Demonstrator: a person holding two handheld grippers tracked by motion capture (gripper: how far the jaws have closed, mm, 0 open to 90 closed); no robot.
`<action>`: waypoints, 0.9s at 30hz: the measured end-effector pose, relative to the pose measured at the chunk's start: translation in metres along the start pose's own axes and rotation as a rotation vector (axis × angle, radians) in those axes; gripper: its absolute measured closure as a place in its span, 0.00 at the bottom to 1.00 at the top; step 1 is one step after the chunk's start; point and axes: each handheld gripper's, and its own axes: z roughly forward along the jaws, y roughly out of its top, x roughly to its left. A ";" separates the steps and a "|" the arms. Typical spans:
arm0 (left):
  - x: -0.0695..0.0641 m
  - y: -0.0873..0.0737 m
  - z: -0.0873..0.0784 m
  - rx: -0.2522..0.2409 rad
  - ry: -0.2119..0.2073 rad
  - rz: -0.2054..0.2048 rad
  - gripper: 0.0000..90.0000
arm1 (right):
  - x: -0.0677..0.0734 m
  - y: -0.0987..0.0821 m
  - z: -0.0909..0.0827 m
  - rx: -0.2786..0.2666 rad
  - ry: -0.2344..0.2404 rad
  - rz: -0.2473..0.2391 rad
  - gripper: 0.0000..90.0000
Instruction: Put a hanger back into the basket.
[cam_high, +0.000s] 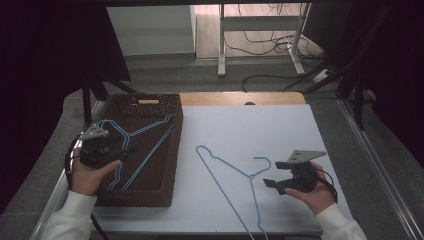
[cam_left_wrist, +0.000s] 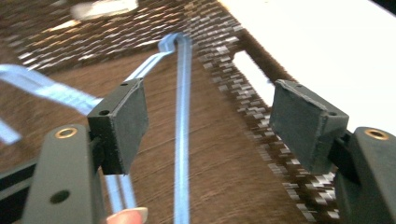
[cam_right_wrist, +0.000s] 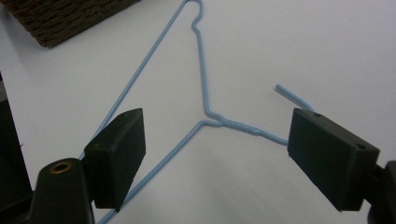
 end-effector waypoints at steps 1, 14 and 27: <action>-0.004 0.001 0.000 -0.005 -0.031 0.005 0.29 | 0.000 0.000 0.000 0.001 0.000 0.000 0.22; -0.058 -0.003 0.021 0.041 -0.230 0.105 0.26 | 0.004 -0.002 0.002 0.016 -0.012 -0.014 0.22; -0.084 -0.008 0.032 0.072 -0.279 0.168 0.25 | 0.008 -0.002 0.001 0.011 -0.026 0.008 0.19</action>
